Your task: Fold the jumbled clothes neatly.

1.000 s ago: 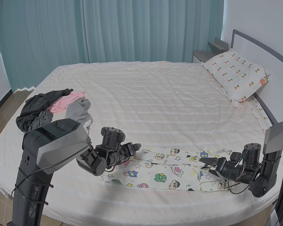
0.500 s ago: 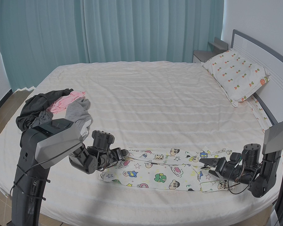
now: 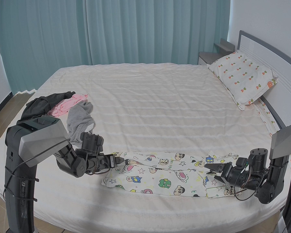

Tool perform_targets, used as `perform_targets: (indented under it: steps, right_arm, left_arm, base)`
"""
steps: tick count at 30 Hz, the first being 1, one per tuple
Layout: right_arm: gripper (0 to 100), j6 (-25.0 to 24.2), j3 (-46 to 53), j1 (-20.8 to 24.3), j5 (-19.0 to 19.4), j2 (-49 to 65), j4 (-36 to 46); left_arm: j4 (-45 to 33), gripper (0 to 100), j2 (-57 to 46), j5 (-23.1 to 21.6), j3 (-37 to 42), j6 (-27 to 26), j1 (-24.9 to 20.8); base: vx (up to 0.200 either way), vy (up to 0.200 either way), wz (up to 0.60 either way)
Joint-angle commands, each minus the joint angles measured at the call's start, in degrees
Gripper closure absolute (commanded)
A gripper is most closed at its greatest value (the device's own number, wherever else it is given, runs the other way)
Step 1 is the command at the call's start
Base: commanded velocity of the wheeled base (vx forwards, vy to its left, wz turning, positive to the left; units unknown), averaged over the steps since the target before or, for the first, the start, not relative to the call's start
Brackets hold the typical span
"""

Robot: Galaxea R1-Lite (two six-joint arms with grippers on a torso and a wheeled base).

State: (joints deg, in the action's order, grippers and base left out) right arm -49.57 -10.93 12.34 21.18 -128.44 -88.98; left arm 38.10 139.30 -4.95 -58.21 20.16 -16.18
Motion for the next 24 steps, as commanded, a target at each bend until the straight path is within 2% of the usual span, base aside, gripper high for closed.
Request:
perform_targets:
  steps: [1, 6, 13, 21, 24]
  right_arm:
    - [0, 0.08, 0.12, 0.06, 0.01, 0.03, -0.76]
    - [0, 0.08, 0.12, 0.14, -0.08, -0.06, -0.76]
    - [0, 0.08, 0.12, 0.14, -0.08, -0.06, -0.76]
    - [0, 0.08, 0.12, 0.14, -0.08, 0.03, -0.76]
    - [0, 0.0, 0.12, 0.14, -0.08, -0.06, -0.76]
  left_arm:
    - [-0.04, 0, 2.11, -0.15, -1.47, -0.04, -0.26]
    - [0.05, 0, 4.31, -0.24, -4.63, 0.23, -2.02]
    - [0.05, 0, 5.28, -0.32, -5.07, 0.4, -4.48]
    - [-1.27, 0, 5.1, -0.15, -4.98, -0.04, -4.65]
    - [-3.99, 0, 5.01, -0.06, -4.98, -1.62, -4.65]
  base:
    - [0.0, 0.0, 0.0]
    - [0.0, 0.0, 0.0]
    - [0.0, 0.0, 0.0]
    - [0.0, 0.0, 0.0]
    - [0.0, 0.0, 0.0]
